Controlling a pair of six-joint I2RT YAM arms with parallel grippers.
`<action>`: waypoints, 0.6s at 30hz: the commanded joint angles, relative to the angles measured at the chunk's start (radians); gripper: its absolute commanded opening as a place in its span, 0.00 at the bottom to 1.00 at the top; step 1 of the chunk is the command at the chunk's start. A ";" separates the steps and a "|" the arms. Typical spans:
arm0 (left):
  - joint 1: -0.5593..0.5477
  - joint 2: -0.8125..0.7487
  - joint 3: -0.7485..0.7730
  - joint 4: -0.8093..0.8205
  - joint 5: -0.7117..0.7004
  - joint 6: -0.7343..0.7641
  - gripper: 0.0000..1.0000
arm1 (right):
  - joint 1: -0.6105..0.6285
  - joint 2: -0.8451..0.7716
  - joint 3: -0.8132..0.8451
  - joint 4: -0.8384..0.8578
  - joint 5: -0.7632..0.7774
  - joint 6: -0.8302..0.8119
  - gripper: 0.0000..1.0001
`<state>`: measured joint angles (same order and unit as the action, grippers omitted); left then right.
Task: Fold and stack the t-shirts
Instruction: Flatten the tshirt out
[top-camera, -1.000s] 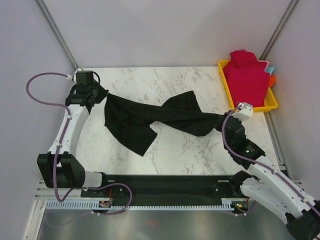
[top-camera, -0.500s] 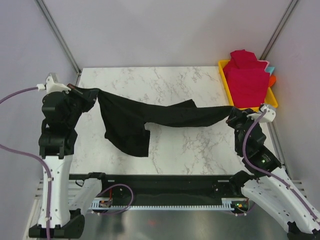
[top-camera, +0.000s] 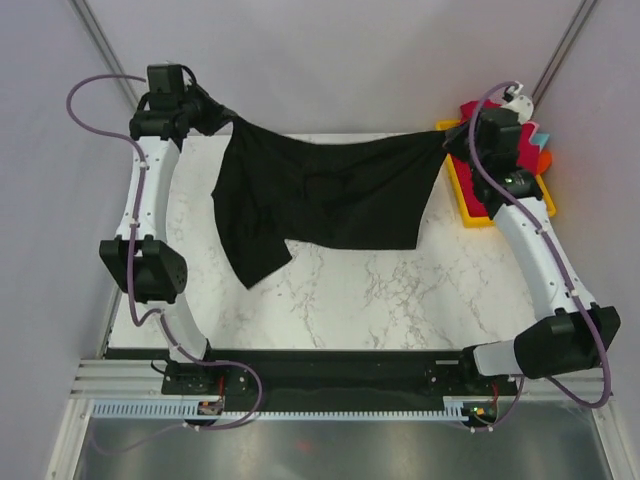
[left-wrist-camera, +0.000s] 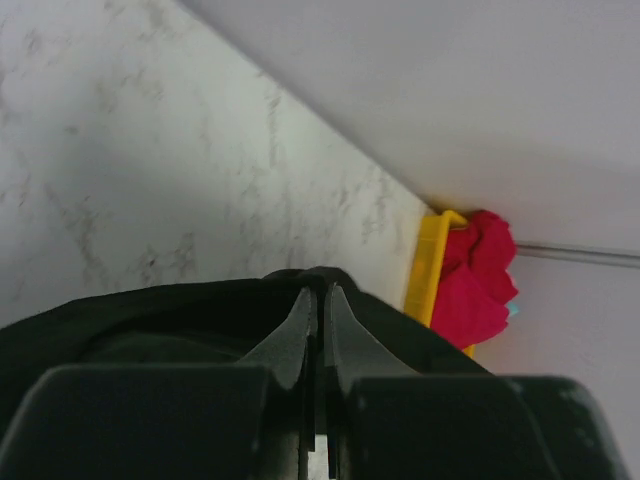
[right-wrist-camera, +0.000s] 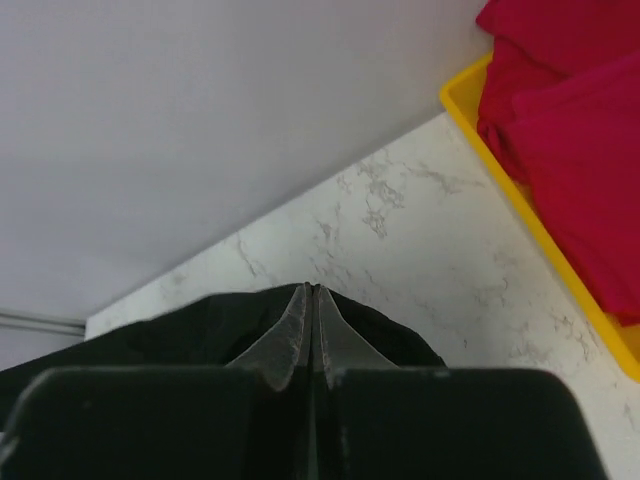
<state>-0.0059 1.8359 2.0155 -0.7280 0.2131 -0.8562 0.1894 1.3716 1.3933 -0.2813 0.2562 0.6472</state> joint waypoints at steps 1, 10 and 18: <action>-0.006 -0.062 0.307 -0.037 0.091 -0.015 0.02 | -0.099 -0.067 0.162 -0.027 -0.241 0.040 0.00; -0.009 -0.322 -0.056 0.140 0.069 0.035 0.02 | -0.111 -0.164 0.078 0.008 -0.347 0.038 0.00; -0.009 -0.444 -0.677 0.277 -0.006 0.014 0.02 | -0.113 -0.285 -0.353 0.079 -0.342 0.009 0.00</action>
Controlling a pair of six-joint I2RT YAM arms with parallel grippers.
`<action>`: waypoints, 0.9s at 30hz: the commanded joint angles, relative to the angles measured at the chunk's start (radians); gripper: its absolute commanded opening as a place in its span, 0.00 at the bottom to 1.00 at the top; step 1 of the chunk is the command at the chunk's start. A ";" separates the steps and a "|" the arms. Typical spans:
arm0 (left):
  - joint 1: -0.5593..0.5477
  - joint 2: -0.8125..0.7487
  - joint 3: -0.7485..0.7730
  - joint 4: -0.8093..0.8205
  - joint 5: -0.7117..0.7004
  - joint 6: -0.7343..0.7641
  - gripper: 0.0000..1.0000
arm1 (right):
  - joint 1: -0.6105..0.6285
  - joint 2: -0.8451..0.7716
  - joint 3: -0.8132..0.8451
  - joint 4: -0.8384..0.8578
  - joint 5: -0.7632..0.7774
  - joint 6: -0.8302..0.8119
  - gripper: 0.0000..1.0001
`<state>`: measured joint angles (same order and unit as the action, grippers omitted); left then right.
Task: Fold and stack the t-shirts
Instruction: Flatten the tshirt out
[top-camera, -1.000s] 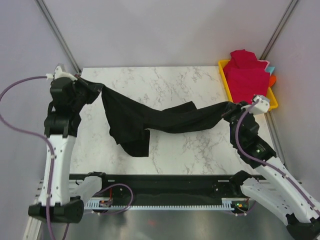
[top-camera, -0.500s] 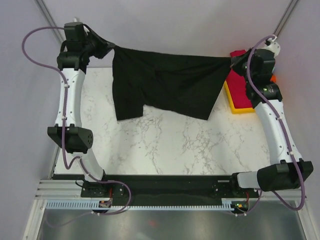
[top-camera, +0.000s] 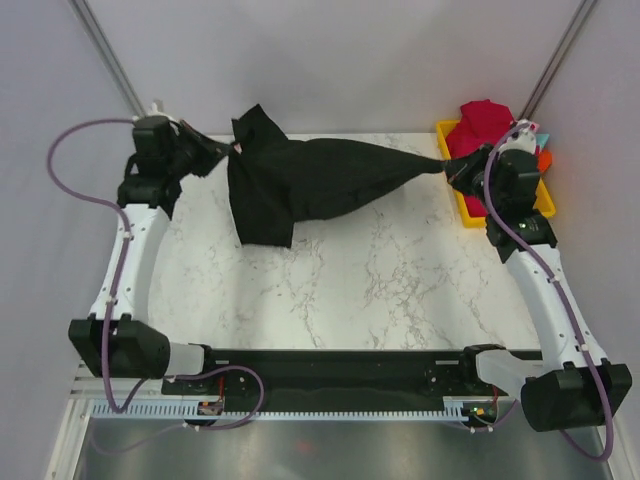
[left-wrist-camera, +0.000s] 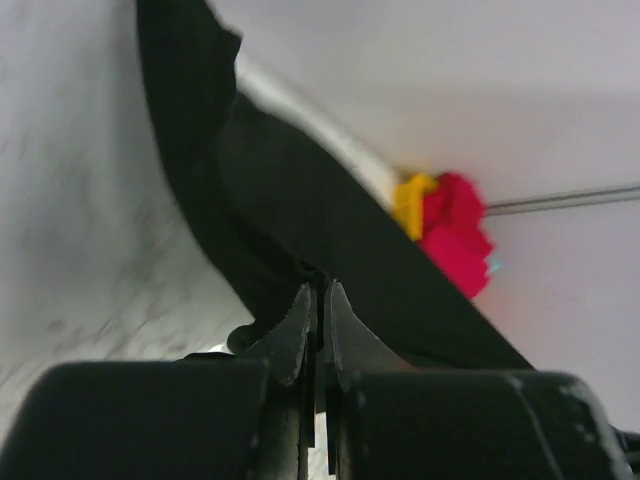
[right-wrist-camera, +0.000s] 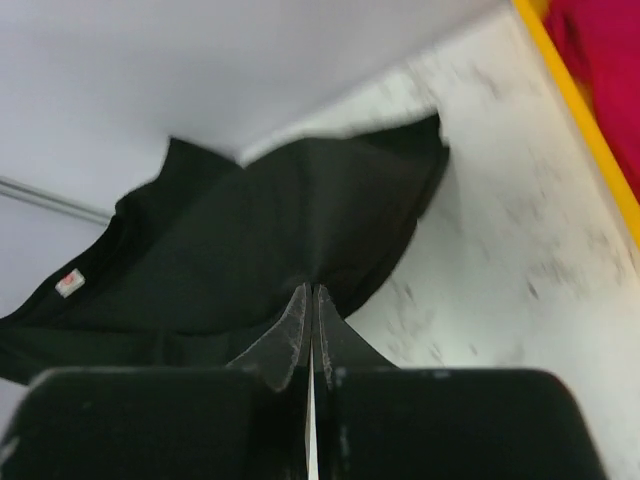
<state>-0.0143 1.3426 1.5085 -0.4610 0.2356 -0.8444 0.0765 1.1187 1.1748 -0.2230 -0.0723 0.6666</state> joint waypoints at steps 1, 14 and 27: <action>-0.001 0.049 -0.242 0.013 -0.036 -0.013 0.02 | 0.000 -0.066 -0.171 0.034 0.006 -0.016 0.00; -0.001 0.206 -0.376 0.099 0.028 -0.015 0.74 | 0.002 -0.054 -0.471 0.201 0.098 -0.027 0.00; -0.029 -0.060 -0.585 -0.106 -0.366 -0.151 0.97 | 0.003 -0.086 -0.610 0.333 0.088 0.031 0.00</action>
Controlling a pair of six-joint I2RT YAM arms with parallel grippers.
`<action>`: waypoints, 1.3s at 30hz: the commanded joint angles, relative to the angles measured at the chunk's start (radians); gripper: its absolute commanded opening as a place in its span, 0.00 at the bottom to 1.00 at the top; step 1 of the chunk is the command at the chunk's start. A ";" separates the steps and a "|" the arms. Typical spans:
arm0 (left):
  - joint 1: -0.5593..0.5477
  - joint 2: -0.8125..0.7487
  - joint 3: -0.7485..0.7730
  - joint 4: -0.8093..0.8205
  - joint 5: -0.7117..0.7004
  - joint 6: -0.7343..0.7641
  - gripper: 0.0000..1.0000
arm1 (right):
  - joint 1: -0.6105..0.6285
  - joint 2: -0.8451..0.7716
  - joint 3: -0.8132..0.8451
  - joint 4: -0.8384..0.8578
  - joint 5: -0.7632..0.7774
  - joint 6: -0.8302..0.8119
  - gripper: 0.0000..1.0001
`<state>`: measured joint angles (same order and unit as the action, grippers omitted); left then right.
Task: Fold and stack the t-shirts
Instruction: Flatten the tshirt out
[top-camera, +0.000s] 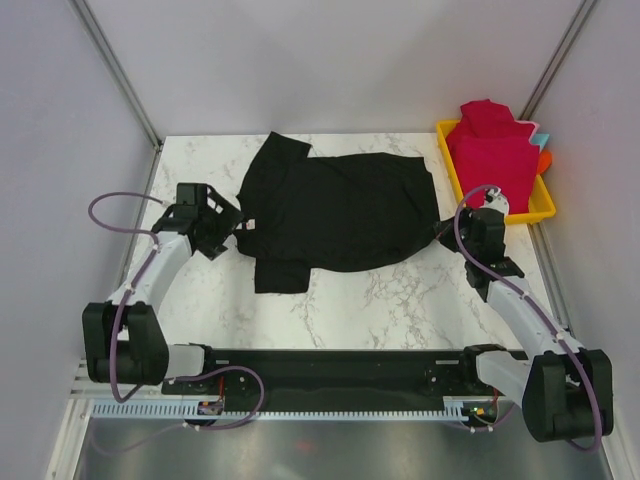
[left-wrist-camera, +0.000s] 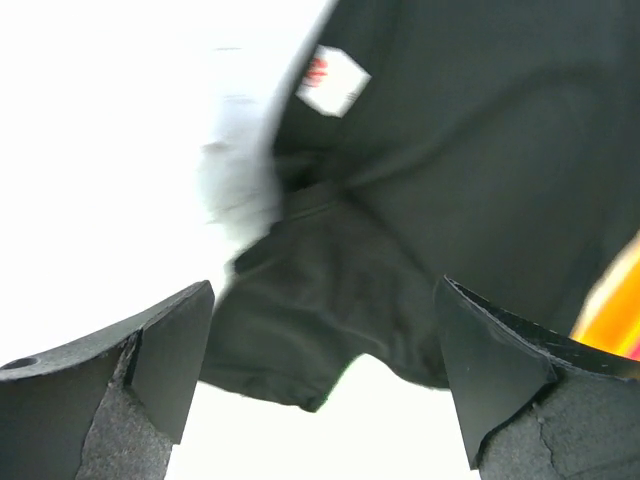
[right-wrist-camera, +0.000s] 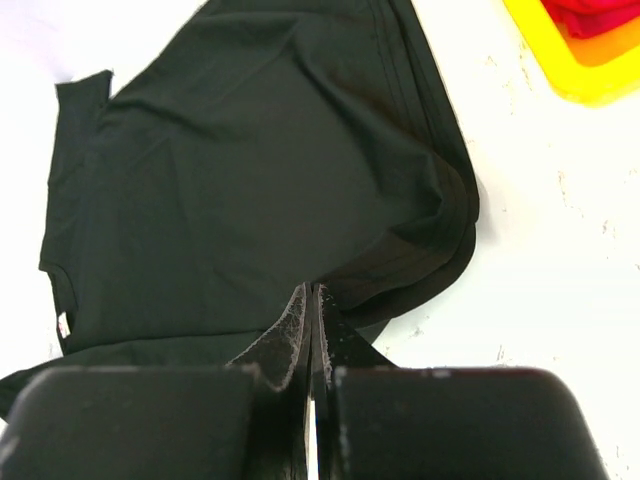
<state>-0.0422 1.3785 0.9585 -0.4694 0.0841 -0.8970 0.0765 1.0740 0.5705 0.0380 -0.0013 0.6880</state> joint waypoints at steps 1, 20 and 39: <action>-0.001 -0.107 -0.037 -0.127 -0.263 -0.121 0.98 | 0.002 -0.049 -0.011 0.072 0.023 0.008 0.00; -0.148 -0.157 -0.280 -0.011 -0.196 0.012 0.67 | 0.002 -0.089 -0.020 0.042 0.054 -0.007 0.00; -0.295 -0.075 -0.303 0.051 -0.181 0.081 0.59 | 0.002 -0.066 -0.021 0.043 0.050 -0.008 0.00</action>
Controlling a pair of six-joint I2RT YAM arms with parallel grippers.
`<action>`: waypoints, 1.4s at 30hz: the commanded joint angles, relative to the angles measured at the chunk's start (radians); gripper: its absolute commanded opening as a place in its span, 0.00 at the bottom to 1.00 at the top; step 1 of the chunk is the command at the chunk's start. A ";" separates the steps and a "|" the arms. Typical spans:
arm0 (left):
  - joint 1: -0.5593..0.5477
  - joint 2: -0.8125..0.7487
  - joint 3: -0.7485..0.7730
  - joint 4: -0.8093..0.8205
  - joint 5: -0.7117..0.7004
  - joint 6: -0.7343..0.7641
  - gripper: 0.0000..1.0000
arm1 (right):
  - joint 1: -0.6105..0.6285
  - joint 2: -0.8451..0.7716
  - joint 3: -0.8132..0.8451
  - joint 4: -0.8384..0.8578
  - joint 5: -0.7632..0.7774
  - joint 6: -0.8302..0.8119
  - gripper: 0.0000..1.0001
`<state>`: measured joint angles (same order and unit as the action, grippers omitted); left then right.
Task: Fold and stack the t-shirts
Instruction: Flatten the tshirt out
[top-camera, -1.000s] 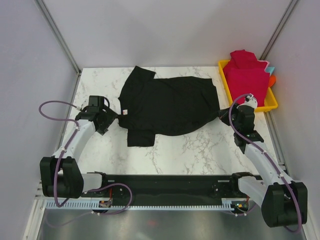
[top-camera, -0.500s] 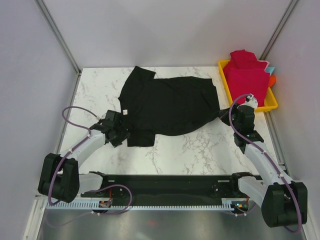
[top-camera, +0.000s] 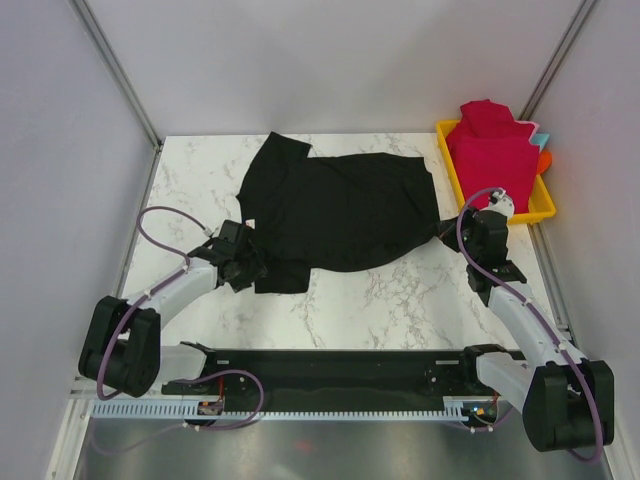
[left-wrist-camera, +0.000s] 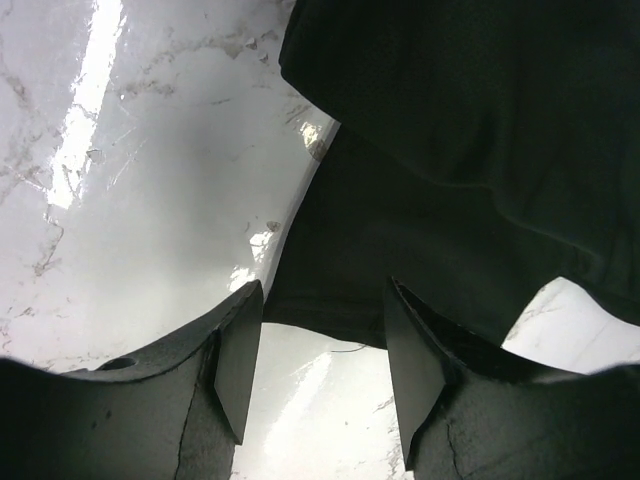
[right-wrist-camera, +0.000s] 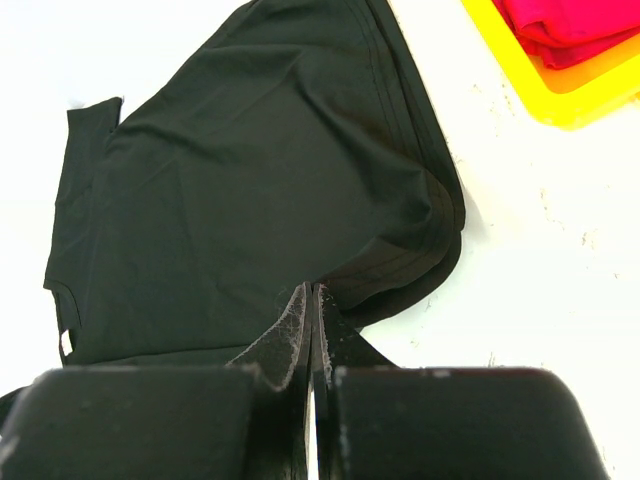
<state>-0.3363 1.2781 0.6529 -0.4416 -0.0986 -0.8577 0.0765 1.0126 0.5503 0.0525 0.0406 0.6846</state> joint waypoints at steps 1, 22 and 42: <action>-0.001 0.030 0.004 0.024 0.000 0.045 0.58 | 0.002 -0.008 -0.003 0.029 0.010 -0.005 0.00; 0.000 0.076 -0.022 0.027 -0.039 0.029 0.32 | 0.002 -0.012 -0.007 0.021 0.033 -0.003 0.00; -0.001 -0.333 -0.055 -0.122 -0.018 0.031 0.02 | 0.002 -0.046 -0.007 -0.009 0.068 -0.011 0.00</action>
<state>-0.3351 1.0264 0.5758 -0.4606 -0.1040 -0.8139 0.0765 0.9909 0.5499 0.0376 0.0734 0.6830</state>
